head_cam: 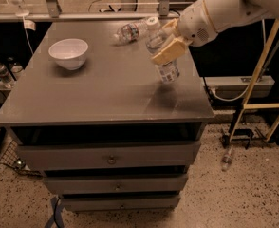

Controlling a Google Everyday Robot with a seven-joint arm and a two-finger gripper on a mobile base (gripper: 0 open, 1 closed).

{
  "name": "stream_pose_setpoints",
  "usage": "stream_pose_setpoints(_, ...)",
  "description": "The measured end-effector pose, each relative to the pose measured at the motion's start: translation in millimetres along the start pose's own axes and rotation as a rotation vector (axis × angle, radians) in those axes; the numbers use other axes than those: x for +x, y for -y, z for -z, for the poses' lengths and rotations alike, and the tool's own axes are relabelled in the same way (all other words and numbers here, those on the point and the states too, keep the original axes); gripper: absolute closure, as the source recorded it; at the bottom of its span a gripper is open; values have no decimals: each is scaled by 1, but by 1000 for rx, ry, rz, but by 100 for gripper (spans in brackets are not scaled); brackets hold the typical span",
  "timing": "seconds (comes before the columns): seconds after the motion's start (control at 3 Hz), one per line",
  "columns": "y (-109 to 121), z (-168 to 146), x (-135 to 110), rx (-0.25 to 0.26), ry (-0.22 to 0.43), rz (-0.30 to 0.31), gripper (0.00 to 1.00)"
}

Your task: Knock blue plastic bottle over

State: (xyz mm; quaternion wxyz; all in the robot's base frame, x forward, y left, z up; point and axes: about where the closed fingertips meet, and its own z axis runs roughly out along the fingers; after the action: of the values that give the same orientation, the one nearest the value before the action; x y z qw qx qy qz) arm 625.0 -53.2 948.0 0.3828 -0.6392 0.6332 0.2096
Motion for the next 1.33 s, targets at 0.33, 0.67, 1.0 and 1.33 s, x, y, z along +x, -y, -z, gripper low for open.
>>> stream_pose_setpoints(0.33, -3, -4, 0, 36, -215, 80, 100)
stream_pose_setpoints(0.67, -9, -21, 9, 18, -410, 153, 100)
stream_pose_setpoints(1.0, -10, -36, 25, -25, -594, 241, 100)
stream_pose_setpoints(1.33, -11, -49, 40, -82, -725, 312, 100)
